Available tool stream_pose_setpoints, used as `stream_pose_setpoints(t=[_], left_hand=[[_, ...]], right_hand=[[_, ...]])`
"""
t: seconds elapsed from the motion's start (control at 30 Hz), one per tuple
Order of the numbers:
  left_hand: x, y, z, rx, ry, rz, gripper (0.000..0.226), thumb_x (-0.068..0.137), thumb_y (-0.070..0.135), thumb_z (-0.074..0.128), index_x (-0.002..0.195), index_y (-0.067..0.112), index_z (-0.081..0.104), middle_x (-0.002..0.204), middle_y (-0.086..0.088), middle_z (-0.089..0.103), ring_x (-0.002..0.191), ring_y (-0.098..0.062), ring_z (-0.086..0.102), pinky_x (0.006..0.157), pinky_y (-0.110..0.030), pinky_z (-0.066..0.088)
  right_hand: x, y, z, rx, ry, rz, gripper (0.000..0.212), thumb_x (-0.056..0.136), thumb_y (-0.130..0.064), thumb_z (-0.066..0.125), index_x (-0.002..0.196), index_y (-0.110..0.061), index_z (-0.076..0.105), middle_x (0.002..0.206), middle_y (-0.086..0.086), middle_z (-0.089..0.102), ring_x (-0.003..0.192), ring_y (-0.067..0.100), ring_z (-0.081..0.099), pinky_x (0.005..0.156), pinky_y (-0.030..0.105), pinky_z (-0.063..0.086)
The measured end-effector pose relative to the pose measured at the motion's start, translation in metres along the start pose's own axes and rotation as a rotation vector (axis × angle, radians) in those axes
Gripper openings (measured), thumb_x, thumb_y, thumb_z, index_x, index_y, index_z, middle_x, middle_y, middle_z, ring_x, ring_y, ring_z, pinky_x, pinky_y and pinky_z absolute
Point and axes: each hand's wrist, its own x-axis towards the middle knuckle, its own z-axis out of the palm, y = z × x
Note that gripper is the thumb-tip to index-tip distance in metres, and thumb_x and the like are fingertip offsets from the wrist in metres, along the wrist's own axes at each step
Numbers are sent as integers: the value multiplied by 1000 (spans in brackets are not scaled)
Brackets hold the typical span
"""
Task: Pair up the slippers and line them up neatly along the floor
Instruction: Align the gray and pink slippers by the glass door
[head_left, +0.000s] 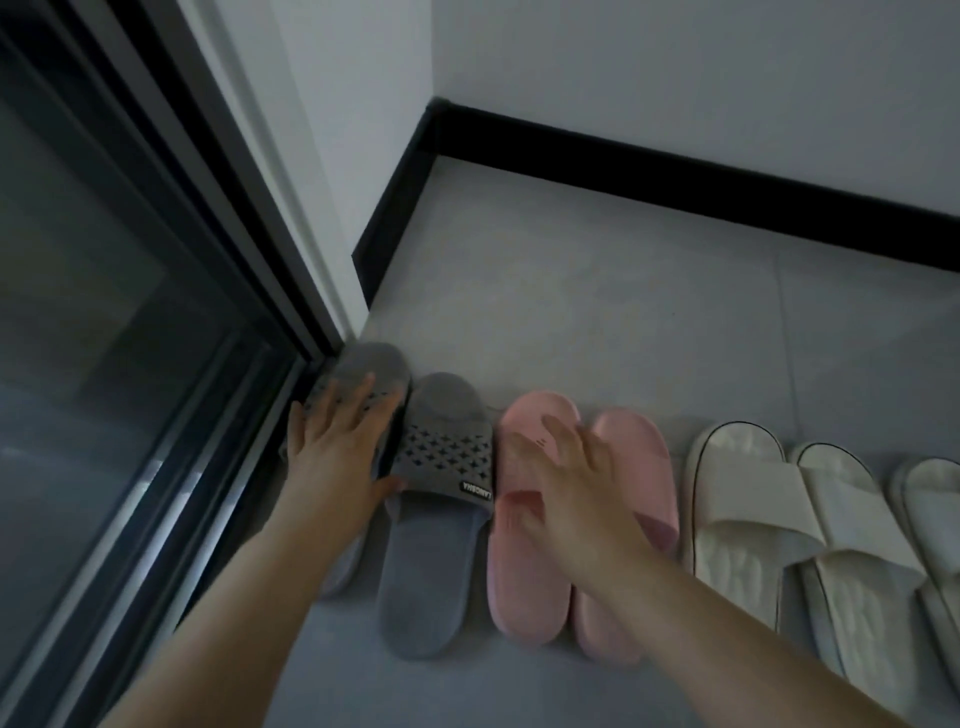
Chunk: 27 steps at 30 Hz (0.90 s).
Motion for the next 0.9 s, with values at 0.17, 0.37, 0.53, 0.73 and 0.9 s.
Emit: stream_pose_setpoints(t=[0.17,0.37,0.53,0.73,0.9], left_hand=[[29,-12,-4,183,-373,102,124,54,61,75,142,44,-11,158,6,-10,145,-25,-11,111,-58,-12],[45,-14,6,327,-439,135,119,60,64,67,139,46,-21,156,-6,-17,143,-34,-13,109,-61,-13],[52,-18,11,327,-345,59,100,70,53,61,144,41,-6,154,-1,1,141,-34,-1,111,-65,-4],[48,-14,27,250,-307,-133,93,73,36,58,143,42,-3,155,-2,-12,141,-37,-17,108,-65,-12],[47,-12,32,200,-305,-243,92,74,30,58,140,49,-3,154,1,-17,139,-37,-21,107,-65,-14]], right_hand=[[30,26,-4,-151,-217,204,76,89,-20,51,144,-43,5,158,4,-5,141,42,0,113,56,5],[26,52,6,-220,-213,169,75,89,-16,45,144,-44,2,157,5,4,140,37,11,111,51,18],[19,68,9,-183,-127,170,74,89,-23,47,144,-43,1,156,3,8,140,34,14,111,49,20],[16,72,14,-156,-116,162,75,90,-21,47,145,-42,-1,157,3,6,141,34,10,112,51,16],[18,73,14,-127,-132,149,77,89,-24,49,145,-42,-2,157,4,3,142,36,6,112,53,13]])
